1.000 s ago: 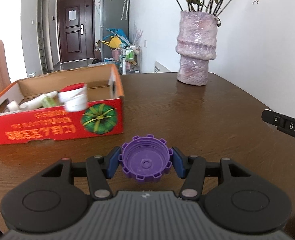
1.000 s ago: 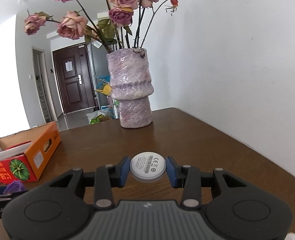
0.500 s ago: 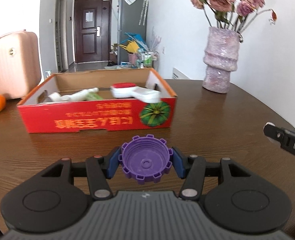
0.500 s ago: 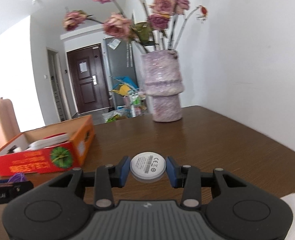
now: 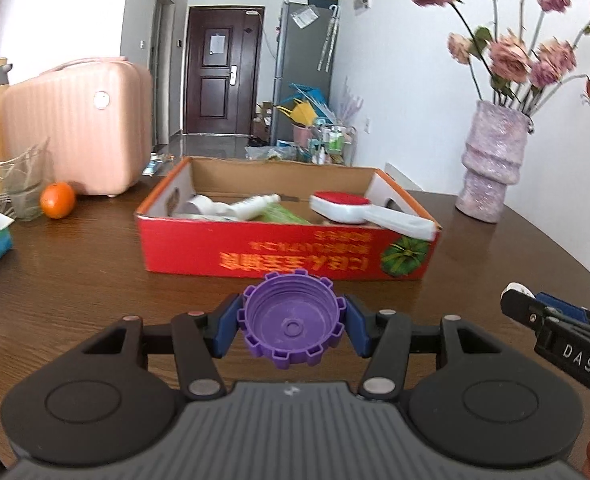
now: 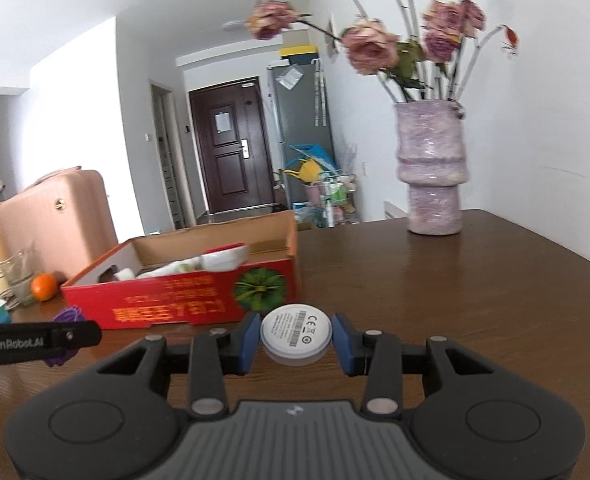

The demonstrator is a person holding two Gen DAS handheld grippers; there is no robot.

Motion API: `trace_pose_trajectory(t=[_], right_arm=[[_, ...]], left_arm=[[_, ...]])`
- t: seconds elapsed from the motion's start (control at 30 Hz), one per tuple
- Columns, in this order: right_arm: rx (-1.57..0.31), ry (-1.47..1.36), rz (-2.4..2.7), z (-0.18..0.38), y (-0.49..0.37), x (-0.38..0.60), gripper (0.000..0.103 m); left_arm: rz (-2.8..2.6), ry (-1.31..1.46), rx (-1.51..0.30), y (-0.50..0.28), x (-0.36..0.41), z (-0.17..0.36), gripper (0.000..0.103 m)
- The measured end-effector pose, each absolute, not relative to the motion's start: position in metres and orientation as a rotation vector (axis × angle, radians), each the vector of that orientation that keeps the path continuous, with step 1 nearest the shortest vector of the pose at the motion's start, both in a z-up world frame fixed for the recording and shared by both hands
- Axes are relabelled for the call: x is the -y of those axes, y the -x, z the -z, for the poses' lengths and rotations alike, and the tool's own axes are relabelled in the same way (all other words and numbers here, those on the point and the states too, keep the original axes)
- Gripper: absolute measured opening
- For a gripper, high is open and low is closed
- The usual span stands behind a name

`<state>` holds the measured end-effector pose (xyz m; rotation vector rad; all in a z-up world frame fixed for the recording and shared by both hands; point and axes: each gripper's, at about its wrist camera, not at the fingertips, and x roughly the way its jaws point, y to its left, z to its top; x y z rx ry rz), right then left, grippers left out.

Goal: Organize rigid objects
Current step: 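Carry the purple cap and white cap with both tools over the box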

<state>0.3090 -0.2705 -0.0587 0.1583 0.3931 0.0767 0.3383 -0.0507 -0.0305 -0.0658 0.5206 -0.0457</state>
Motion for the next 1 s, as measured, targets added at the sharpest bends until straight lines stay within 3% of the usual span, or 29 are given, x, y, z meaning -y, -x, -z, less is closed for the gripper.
trace_pose_trajectory(t=[1.0], right_arm=[[-0.324,-0.129,-0.138,0.03,-0.399,0.172,0.039]], left_arm=[[-0.032,0.151,-0.443,-0.42,-0.017,0.001,0.056]])
